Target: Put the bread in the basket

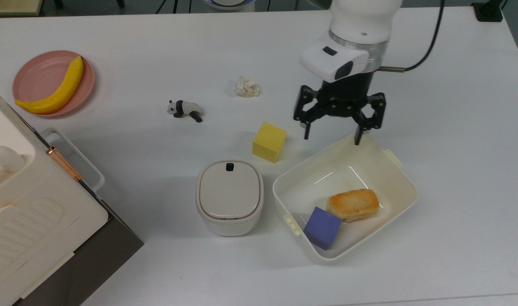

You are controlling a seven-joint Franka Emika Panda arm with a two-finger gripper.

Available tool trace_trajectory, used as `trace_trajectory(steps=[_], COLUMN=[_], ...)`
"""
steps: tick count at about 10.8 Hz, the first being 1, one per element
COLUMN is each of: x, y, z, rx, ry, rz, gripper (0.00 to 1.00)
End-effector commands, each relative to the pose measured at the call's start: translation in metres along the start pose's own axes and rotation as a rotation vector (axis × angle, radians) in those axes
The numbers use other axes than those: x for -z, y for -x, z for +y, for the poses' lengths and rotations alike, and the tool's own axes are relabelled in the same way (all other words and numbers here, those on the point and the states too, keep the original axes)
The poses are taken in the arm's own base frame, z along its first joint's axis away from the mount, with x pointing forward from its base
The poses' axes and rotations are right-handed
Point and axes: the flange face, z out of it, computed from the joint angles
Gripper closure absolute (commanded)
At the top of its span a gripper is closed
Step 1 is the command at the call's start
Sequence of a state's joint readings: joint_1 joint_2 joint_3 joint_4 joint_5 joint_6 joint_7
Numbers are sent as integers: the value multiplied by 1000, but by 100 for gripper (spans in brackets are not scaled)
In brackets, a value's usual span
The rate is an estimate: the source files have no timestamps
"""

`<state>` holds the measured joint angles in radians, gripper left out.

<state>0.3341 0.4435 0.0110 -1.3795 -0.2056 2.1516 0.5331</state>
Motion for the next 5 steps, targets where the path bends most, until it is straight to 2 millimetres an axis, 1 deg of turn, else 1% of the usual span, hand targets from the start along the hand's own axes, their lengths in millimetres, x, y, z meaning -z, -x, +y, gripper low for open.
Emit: trace_trajectory(steps=[1, 2, 3, 5], x=[42, 50, 62, 88], y=[7, 13, 16, 25], z=[71, 94, 122, 175], rx=[122, 143, 171, 207], ry=[85, 111, 108, 29], rz=[-153, -213, -245, -317], gripper=[0, 0, 0, 0])
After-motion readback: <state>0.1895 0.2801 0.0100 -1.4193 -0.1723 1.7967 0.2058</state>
